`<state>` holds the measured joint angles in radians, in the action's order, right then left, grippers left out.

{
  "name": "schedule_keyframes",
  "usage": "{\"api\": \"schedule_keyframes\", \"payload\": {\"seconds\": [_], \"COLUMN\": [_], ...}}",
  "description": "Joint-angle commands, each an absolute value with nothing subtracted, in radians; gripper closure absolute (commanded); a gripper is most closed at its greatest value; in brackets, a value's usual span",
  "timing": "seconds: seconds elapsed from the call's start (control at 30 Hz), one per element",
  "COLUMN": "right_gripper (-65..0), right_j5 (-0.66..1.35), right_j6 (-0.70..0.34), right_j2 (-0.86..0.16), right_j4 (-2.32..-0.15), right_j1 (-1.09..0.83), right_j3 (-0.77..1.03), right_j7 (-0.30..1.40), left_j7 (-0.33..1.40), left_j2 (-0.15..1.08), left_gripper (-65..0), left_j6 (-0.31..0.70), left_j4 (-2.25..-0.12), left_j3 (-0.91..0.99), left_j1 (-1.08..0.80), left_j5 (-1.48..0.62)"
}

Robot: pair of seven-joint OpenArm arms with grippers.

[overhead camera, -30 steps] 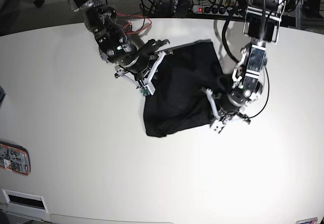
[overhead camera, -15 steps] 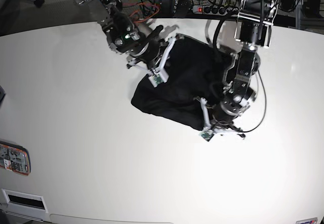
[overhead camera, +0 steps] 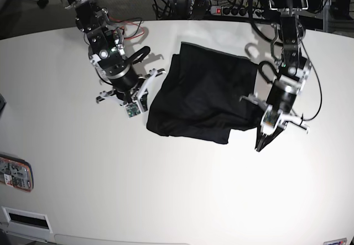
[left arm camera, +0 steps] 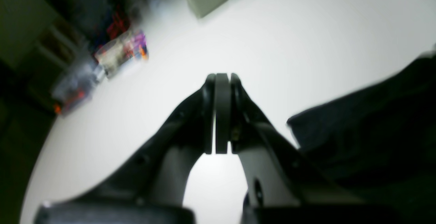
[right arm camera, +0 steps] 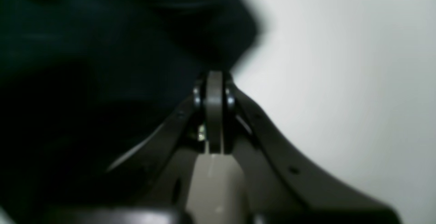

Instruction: Fold the T-shirt properly

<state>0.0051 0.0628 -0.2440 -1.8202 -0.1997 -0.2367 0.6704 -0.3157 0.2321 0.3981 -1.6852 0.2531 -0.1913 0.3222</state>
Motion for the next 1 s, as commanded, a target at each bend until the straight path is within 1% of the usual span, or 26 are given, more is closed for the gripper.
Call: {"api": "schedule_keyframes", "payload": {"seconds": [0.0,0.1,0.2,0.3,0.4,0.5,0.6,0.73,0.83,0.97], "right_gripper": [0.0,0.0,0.0,0.0,0.0,0.0,0.0,0.0,0.0,0.0], "right_j5": [-0.035,-0.199,-0.338,-0.386,-0.378,-0.377,-0.377,-0.377,-0.375,-0.352], "right_j6": [0.054,0.054,0.054,0.054,0.054,0.054,0.054,0.054,0.054,0.054], "right_j2": [-0.239,-0.239,-0.237,-0.228,-0.154,-0.091,-0.048,-0.05,-0.053,-0.053], "right_j4": [-1.847,-1.836,-1.819,-1.817,-1.825,-1.825,-1.825,-1.822,-1.819,-1.813], "right_j1": [-0.186,-0.186,-0.185,-0.191,-0.194,-0.196,-0.285,-0.41,-0.51,-0.647], "right_j3": [-0.237,-0.234,-0.229,-0.157,-0.035,0.113,0.255,0.381,0.437,0.51], "right_j7": [0.604,0.443,0.179,-0.071,-0.272,-0.395,-0.515,-0.668,-0.762,-0.889], "left_j7": [-0.403,-0.568,-0.67,-0.736,-0.788,-0.831,-0.901,-1.069,-1.072,-1.073], "left_j2": [0.239,0.239,0.237,0.237,0.236,0.236,0.242,0.24,0.243,0.246], "left_gripper": [0.0,0.0,0.0,0.0,0.0,0.0,0.0,0.0,0.0,0.0], "left_j6": [0.389,0.389,0.389,0.387,0.364,0.315,0.288,0.26,0.237,0.2], "left_j4": [-1.705,-1.705,-1.707,-1.713,-1.748,-1.785,-1.801,-1.758,-1.738,-1.761], "left_j3": [0.274,0.291,0.294,0.295,0.303,0.348,0.42,0.521,0.556,0.581], "left_j1": [-0.186,-0.236,-0.289,-0.338,-0.41,-0.483,-0.581,-0.657,-0.702,-0.822], "left_j5": [0.312,0.308,0.305,0.303,0.303,0.303,0.303,0.303,0.303,0.303]}}
